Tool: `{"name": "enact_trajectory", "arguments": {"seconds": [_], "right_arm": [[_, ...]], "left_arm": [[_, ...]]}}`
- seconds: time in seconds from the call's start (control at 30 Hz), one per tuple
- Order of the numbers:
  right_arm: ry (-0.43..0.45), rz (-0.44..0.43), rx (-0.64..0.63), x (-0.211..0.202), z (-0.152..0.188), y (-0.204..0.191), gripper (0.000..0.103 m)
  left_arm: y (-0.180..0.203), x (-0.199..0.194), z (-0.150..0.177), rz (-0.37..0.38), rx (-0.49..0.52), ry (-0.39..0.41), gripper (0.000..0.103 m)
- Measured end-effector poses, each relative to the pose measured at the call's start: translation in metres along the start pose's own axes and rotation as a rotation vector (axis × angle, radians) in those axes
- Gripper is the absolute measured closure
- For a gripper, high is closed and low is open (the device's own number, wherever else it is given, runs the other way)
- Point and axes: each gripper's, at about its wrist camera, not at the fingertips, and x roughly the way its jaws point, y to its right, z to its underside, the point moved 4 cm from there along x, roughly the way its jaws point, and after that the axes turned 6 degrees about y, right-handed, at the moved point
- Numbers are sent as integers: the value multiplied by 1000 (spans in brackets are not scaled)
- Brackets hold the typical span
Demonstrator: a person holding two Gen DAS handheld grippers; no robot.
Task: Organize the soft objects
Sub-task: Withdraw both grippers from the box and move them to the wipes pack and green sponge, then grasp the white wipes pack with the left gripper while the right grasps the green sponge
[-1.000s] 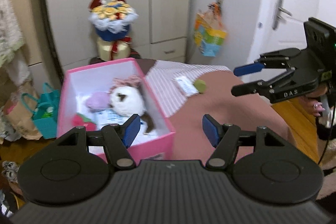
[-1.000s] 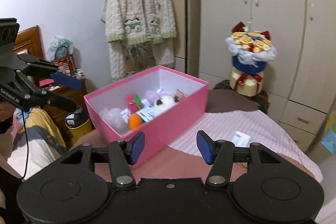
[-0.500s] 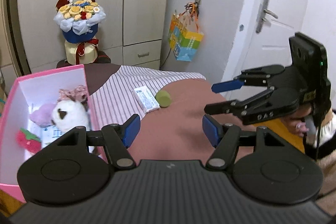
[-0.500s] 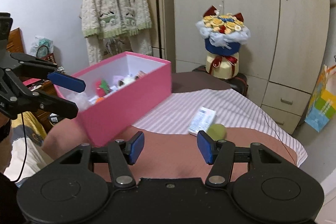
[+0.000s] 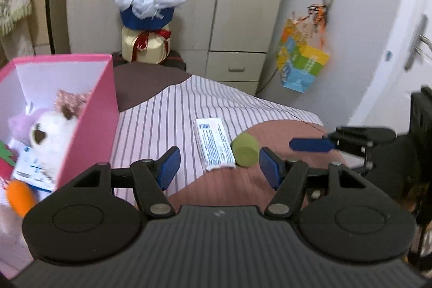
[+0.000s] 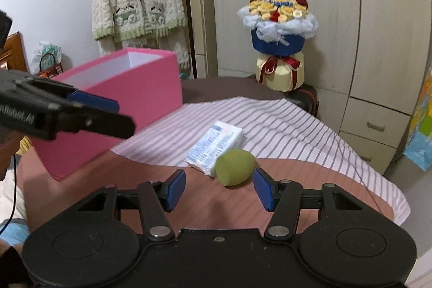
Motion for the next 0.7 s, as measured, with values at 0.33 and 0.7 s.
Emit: {"name": "enact_trajectory", "arguments": {"seconds": [0.33,0.7], "right_arm": [[-12,-39,7,43,8,23,42],[-30,-96,43,64,5,30,43]], "left_arm": [[-1,71,-4,-89,-82,-26,42],[-2,122,-1,-106,-99,-113,50]]}}
